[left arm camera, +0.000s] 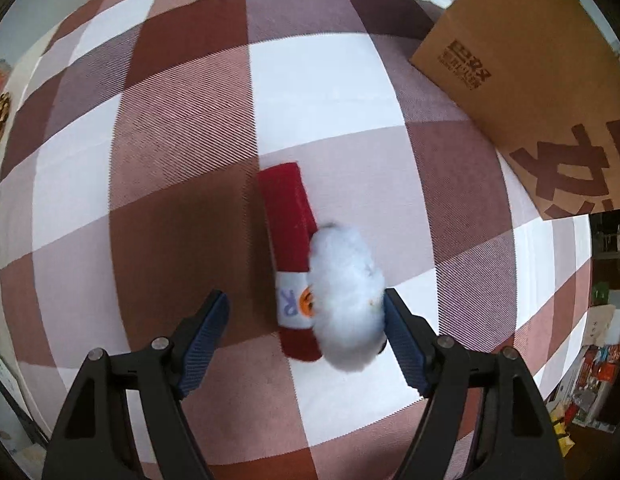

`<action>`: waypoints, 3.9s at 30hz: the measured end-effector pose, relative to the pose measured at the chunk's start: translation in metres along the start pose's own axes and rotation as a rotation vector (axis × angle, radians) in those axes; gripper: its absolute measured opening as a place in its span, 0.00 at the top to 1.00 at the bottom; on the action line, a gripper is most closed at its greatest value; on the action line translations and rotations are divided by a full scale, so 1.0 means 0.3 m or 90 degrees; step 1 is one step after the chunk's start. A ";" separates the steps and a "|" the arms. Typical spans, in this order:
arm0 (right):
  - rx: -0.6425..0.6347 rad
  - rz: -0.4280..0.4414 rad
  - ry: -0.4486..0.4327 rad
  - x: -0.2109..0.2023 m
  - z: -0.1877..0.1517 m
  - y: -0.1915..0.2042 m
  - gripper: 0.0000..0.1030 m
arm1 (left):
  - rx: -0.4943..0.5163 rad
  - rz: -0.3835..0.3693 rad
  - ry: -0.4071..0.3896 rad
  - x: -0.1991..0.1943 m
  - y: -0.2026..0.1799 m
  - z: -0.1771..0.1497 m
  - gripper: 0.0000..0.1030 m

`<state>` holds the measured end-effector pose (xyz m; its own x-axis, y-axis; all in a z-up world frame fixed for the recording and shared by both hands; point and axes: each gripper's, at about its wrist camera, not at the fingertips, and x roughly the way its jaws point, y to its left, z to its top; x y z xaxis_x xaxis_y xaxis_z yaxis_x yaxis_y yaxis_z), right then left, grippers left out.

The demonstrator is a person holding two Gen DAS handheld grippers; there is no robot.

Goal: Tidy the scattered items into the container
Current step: 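Grasp the red-and-white fluffy item with the left tool while the right tool grasps the pink comb, then lift the fluffy item with the left tool while the right tool lifts the pink comb, then carry the fluffy item with the left tool while the right tool carries the pink comb into the cardboard box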

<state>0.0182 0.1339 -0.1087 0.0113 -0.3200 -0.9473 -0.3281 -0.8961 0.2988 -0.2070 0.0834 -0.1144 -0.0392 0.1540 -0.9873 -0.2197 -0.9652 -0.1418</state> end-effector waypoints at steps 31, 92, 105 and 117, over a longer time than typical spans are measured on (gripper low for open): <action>-0.049 0.039 -0.077 -0.171 0.132 -0.047 0.74 | 0.016 -0.019 -0.043 -0.174 0.066 -0.222 0.60; -0.295 -0.041 -0.111 -0.051 0.460 0.201 0.71 | -0.045 0.025 -0.071 -0.341 0.220 -0.290 0.59; -0.207 0.065 -0.113 -0.205 0.407 0.080 0.73 | -0.009 0.036 -0.083 -0.365 0.142 -0.281 0.59; -0.171 0.113 -0.190 -0.448 0.328 0.038 0.72 | 0.064 0.036 -0.105 -0.413 -0.028 -0.265 0.59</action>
<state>-0.0800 0.1971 0.0105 -0.3087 -0.4089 -0.8588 -0.0424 -0.8961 0.4419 -0.1229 0.0556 0.0034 -0.2115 0.1403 -0.9673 -0.3085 -0.9486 -0.0701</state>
